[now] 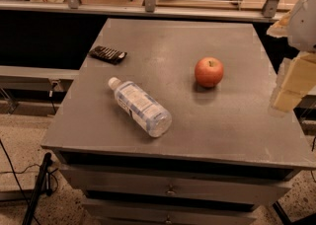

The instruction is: Place blue plastic bottle upright

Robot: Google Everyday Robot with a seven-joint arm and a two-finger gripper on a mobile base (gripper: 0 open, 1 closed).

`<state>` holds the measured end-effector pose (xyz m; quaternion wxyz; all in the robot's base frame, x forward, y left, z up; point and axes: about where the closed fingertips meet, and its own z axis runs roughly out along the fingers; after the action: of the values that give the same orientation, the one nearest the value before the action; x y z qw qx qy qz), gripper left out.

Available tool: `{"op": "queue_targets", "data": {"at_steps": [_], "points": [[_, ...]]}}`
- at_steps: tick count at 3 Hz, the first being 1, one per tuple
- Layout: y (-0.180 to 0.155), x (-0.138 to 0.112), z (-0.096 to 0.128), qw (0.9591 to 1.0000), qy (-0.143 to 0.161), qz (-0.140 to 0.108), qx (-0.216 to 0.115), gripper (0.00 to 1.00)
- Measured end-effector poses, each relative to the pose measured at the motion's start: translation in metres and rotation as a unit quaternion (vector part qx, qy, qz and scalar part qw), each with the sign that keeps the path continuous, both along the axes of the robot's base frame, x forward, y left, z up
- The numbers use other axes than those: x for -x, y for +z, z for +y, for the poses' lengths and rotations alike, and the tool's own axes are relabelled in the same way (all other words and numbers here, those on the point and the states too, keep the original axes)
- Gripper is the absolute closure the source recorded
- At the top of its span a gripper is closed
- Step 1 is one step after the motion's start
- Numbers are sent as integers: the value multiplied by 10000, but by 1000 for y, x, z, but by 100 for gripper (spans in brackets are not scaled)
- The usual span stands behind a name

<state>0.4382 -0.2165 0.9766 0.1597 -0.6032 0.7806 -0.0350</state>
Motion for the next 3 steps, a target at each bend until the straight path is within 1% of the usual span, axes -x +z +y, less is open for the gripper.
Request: {"op": "queue_targets", "data": {"at_steps": [1, 2, 3], "points": [[0, 0, 0, 10000, 0, -1, 0, 0], [-3, -12, 25, 9994, 119, 37, -309, 0], [-15, -28, 69, 9979, 329, 165, -535, 0]]}}
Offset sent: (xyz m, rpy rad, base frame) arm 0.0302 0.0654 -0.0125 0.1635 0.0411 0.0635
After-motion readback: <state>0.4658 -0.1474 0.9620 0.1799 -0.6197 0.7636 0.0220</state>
